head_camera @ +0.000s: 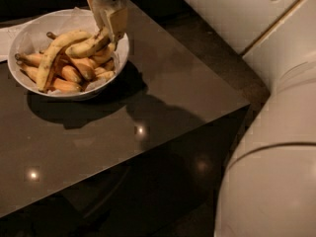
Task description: Pick banana from white bowl
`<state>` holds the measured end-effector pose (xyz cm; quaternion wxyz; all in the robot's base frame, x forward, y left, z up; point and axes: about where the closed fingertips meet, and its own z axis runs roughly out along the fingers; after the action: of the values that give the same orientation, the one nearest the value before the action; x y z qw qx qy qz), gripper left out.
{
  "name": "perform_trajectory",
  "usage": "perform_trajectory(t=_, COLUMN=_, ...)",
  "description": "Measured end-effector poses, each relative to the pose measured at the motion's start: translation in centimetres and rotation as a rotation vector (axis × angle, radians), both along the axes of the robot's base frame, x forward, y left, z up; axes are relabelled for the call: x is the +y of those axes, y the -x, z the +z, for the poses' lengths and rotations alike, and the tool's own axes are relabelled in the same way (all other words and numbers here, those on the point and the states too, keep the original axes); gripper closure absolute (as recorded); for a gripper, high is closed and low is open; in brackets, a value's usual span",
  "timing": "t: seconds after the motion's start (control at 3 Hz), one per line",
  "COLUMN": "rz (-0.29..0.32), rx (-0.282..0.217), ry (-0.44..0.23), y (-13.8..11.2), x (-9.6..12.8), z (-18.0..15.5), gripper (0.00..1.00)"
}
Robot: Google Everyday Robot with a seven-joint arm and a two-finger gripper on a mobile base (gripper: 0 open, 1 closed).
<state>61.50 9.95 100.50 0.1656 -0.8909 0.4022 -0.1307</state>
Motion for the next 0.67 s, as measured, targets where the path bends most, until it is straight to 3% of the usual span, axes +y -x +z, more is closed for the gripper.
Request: perform_trajectory(t=0.67, rz=-0.152, rx=-0.018, ry=-0.076, y=3.9, x=-4.2, z=3.2, gripper=1.00)
